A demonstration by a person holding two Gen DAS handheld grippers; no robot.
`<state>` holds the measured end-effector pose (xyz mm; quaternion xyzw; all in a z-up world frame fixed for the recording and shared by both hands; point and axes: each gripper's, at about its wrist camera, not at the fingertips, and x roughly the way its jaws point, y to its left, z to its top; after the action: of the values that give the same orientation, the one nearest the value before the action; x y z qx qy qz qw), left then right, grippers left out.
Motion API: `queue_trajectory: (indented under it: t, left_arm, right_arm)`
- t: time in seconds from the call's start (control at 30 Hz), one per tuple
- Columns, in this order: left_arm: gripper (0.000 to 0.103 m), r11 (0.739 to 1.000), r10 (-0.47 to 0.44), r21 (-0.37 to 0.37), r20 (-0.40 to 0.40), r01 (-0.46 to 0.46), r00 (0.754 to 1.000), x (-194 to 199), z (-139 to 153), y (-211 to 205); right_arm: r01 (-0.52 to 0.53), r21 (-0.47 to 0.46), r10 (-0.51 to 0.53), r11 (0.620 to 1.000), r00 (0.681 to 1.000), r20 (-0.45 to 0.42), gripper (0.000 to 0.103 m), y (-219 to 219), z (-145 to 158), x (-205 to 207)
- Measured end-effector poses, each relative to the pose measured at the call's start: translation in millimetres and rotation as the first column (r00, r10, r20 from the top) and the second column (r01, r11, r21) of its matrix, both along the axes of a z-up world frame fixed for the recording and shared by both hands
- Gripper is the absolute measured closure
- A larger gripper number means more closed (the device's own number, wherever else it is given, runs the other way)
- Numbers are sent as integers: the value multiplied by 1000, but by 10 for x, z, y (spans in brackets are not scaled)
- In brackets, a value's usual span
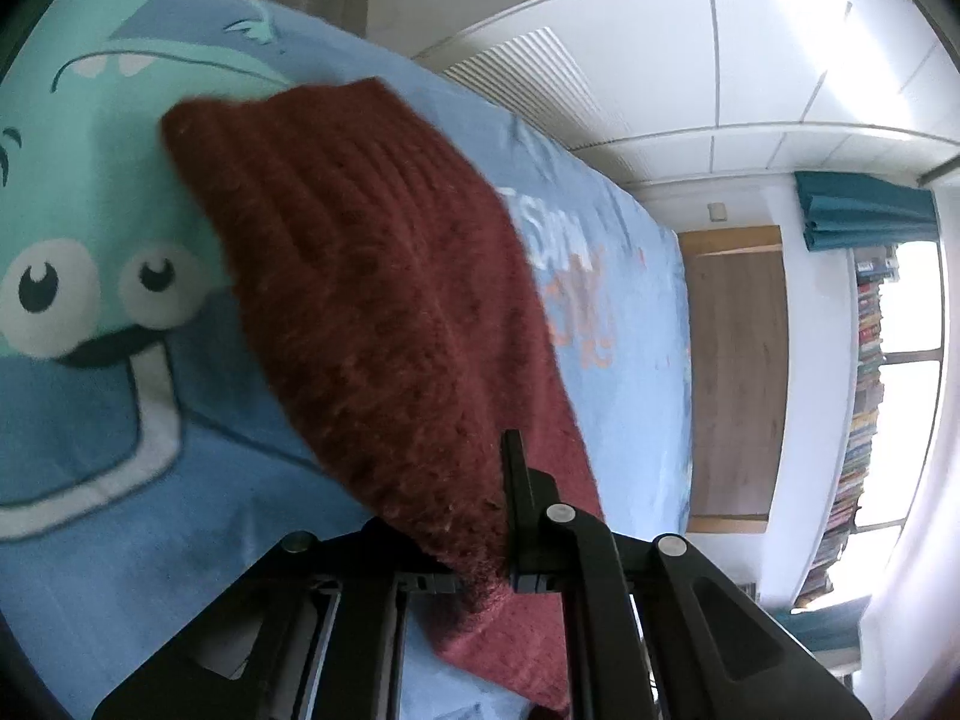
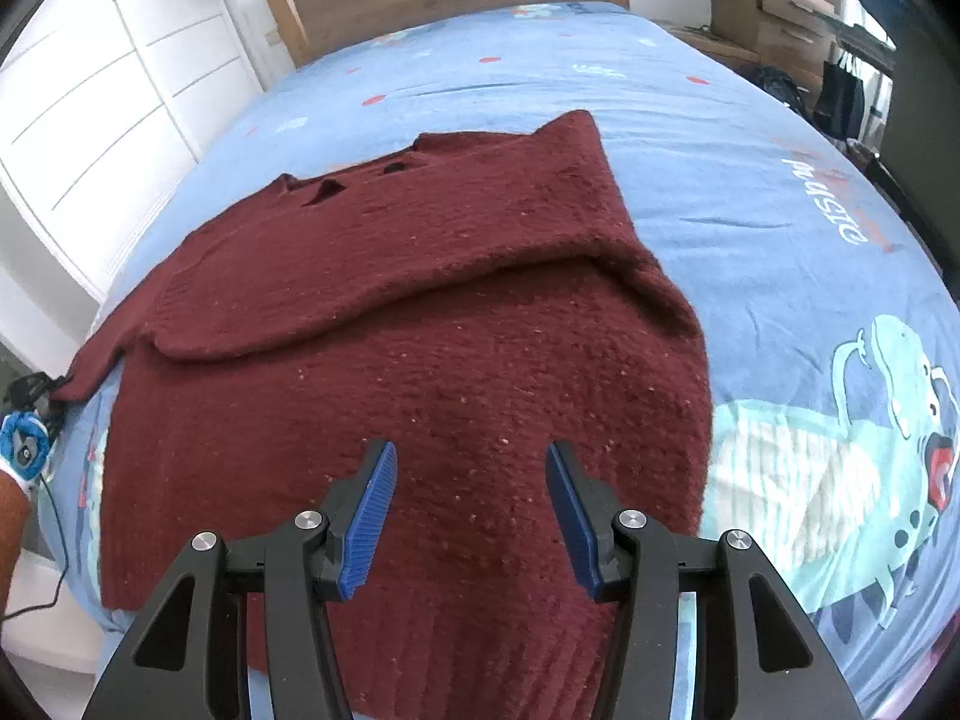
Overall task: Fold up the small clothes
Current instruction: 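Fold the held sleeve and side over the sweater body with the left gripper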
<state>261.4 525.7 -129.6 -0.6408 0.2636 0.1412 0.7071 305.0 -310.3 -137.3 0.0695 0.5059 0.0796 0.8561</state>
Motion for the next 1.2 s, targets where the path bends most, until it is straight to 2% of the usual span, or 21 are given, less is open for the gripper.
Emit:
queue_trajectory:
  t: [0.33,0.67,0.77,0.93,1.2]
  left_arm:
    - [97,996,-77,41,81,74,994,412,468,-417]
    - [97,979,-203,44,137,199,969,900,822,-1160]
    - [97,966,-259,44,167,255,951,1092,966,-1458]
    - [97,932,-362,50,213,359,908,1430,1218,-2058]
    - [97,846,-526,63,256,529,811,1873,1449,-3065]
  right_arm:
    - [33,35,-33,999,999,1,49,-246,-55,-133]
    - [105,90,-107,990,994,16,49,-720,-42,-296]
    - [120,98,-122,988,992,15,49,-832,-63,-350]
    - [133,111,-136,985,990,20,49,-994,-80,-477]
    - [191,134,-195,972,981,21,49,-1340,-66,-665]
